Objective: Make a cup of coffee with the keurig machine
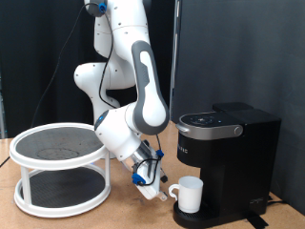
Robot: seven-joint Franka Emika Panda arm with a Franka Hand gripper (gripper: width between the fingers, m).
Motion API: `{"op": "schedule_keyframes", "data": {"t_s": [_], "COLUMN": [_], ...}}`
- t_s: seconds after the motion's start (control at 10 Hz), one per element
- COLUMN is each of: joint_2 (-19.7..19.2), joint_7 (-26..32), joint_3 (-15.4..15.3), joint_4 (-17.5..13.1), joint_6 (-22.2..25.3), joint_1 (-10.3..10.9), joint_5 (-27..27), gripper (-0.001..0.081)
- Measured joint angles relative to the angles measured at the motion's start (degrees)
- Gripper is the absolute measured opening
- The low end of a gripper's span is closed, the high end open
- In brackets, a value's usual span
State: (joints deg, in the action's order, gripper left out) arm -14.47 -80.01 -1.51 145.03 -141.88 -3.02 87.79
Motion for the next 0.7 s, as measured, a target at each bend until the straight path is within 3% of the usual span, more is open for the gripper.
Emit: {"op": "schedule_keyframes", "data": {"t_s": [0.3,0.7], "joint_2": [2.9,5.3], "joint_7": [0.8,0.7], "joint_3": [0.0,-0.7], "joint_4": [2.1,2.3], "joint_6": [2.2,2.4], "joint_1": [-0.8,-0.7], "joint_5": [-0.2,0.2], "gripper": [0.0734,0.0734]}}
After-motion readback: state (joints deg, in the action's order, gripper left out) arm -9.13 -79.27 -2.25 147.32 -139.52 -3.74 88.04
